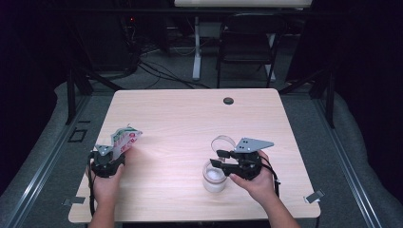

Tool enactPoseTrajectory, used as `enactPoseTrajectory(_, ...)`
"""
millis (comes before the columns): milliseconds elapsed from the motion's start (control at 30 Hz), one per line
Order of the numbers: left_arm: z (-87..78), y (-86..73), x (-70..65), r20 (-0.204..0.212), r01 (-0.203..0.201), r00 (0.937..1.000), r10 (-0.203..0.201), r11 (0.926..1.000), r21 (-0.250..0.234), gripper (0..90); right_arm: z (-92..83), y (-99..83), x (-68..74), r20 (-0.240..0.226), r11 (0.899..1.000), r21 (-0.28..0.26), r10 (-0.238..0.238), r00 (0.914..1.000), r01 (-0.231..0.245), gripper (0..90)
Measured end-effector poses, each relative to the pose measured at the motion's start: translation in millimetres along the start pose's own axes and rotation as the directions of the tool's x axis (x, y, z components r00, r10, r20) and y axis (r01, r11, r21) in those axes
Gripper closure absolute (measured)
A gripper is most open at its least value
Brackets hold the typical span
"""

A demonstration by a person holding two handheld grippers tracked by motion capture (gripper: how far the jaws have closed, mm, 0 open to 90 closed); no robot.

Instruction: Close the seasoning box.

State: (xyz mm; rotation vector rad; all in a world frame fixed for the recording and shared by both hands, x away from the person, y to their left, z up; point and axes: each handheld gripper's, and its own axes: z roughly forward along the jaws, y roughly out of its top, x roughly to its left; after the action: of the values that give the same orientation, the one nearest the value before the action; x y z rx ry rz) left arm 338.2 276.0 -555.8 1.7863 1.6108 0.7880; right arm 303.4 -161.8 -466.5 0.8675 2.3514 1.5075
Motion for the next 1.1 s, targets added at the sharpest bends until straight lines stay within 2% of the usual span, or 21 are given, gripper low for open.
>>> enactPoseTrajectory(133,-0.1,0.4,-2.2,-0.004,-0.006,1.0000,0.006,0.9999,-0.011,44.3,0.3,-0.3,-0.7,0.001,1.000,-0.002,0.003,1.0000,-0.003,56.3)
enactPoseTrajectory(267,-3.0,1.0,-4.2,0.000,-0.012,0.9999,0.012,0.9996,-0.024,38.8,0.0,-0.1,-0.8,0.006,1.000,-0.006,0.001,1.0000,-0.001,55.3)
enactPoseTrajectory(467,-12.9,3.0,-15.2,0.040,-0.041,0.9983,0.044,0.9972,-0.063,37.5,0.7,0.0,-0.3,0.009,1.000,-0.004,0.000,1.0000,0.000,54.8)
enactPoseTrajectory(667,-19.5,7.0,-31.8,0.024,-0.124,0.9918,0.126,0.9900,-0.067,37.6,0.8,0.0,-0.3,0.010,1.000,-0.005,0.001,1.0000,-0.001,54.5)
enactPoseTrajectory(900,-27.1,9.1,-39.7,0.070,-0.129,0.9883,0.135,0.9875,-0.091,39.4,1.6,0.1,0.8,0.008,1.000,-0.004,-0.003,1.0000,0.003,54.3)
enactPoseTrajectory(1000,-28.9,9.6,-43.1,0.073,-0.141,0.9861,0.149,0.9849,-0.100,38.6,0.7,0.4,0.6,0.011,1.000,-0.003,-0.005,0.9999,0.005,54.3)
enactPoseTrajectory(1100,-30.6,10.2,-48.5,0.084,-0.167,0.9807,0.176,0.9805,-0.103,37.9,0.1,1.2,1.5,0.012,1.000,-0.007,-0.008,0.9999,0.009,54.3)
